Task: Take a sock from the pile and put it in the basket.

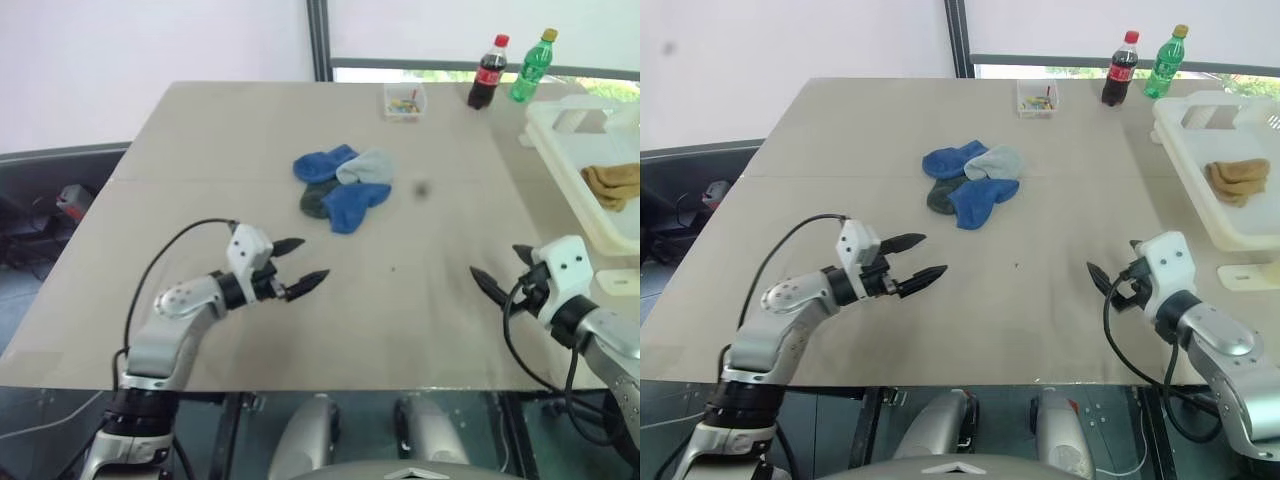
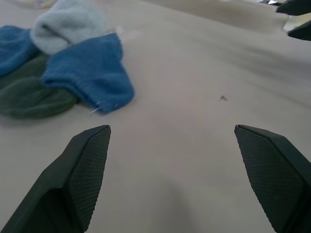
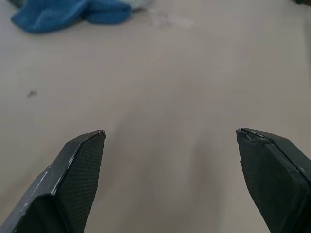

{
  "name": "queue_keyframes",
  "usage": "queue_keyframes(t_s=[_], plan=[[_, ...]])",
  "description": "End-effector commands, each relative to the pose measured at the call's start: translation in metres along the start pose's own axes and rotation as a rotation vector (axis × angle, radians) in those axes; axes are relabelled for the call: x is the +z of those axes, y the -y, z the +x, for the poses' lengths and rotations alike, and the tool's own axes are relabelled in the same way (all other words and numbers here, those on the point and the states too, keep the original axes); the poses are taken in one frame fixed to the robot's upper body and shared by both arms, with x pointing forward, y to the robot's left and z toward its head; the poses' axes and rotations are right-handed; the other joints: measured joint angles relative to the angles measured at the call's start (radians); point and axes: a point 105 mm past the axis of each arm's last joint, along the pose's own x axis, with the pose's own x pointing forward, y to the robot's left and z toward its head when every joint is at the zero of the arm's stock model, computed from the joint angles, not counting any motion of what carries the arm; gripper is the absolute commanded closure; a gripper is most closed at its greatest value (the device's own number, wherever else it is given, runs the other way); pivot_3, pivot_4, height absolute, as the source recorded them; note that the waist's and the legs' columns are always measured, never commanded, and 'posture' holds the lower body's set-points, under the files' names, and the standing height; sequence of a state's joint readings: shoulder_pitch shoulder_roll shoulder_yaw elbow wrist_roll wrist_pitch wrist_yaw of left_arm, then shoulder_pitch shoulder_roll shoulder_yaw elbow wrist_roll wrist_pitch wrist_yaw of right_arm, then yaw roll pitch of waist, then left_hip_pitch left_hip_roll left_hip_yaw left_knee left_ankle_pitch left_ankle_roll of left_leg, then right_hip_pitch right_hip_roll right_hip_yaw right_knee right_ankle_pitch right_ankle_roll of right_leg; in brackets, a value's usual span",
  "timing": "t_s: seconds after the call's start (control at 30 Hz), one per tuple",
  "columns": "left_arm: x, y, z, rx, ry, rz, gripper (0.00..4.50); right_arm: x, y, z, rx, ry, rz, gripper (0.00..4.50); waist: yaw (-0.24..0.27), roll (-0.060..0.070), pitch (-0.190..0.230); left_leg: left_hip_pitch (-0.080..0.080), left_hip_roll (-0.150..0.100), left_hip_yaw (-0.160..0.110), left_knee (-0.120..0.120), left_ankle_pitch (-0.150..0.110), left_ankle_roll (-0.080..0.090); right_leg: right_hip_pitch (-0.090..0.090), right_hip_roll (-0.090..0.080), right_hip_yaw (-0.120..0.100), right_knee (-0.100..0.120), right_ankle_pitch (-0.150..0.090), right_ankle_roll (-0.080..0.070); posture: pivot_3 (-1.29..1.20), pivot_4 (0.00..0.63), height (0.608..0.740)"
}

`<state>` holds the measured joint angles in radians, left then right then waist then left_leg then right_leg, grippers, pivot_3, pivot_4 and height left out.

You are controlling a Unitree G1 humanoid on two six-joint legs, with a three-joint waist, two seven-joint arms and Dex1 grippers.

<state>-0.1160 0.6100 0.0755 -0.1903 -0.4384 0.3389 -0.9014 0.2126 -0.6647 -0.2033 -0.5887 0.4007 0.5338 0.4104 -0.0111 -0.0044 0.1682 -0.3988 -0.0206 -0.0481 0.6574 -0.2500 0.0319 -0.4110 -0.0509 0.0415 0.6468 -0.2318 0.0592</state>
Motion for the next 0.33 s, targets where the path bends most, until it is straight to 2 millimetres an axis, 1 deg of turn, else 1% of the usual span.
queue_keyframes(t_s=[0.03,0.1,0.2,0.23,0.33], plan=[[0.017,-0.005,-0.026,0.019,0.018,0.039,0.13,0.003,-0.007,-0.019,0.066,0.012,-0.094,0.0,0.0,0.0,0.0,0.0,0.0,0.0,-0.001,0.0,0.0,0.0,0.0,-0.001,0.0,0.0,0.0,0.0,0.15,0.74],[0.019,-0.009,-0.037,0.04,0.008,0.029,0.13,0.0,-0.01,-0.025,0.08,-0.001,-0.1,0.0,0.0,0.0,0.0,0.0,0.001,-0.001,-0.001,0.0,0.0,0.0,0.0,-0.001,-0.001,0.0,0.0,0.0,0.15,0.74],[0.022,-0.013,-0.05,0.067,-0.004,0.007,0.13,0.0,-0.012,-0.031,0.079,-0.001,-0.097,0.0,-0.001,-0.001,0.0,0.002,0.001,0.0,-0.001,0.0,0.0,0.001,0.0,-0.001,0.0,0.0,0.0,0.0,0.15,0.74],[0.023,-0.012,-0.052,0.061,-0.008,-0.001,0.13,0.001,-0.013,-0.031,0.083,-0.002,-0.1,0.0,-0.001,-0.001,0.0,0.002,0.001,0.0,-0.001,0.0,0.0,0.001,0.0,-0.001,0.0,-0.002,-0.003,0.0,0.15,0.74],[0.024,-0.009,-0.054,0.044,-0.013,-0.012,0.13,0.002,-0.016,-0.031,0.11,-0.003,-0.1,0.0,-0.001,-0.002,-0.001,0.002,0.002,0.0,-0.001,0.0,0.0,0.001,0.001,-0.001,0.0,-0.002,-0.003,0.0,0.15,0.74]])
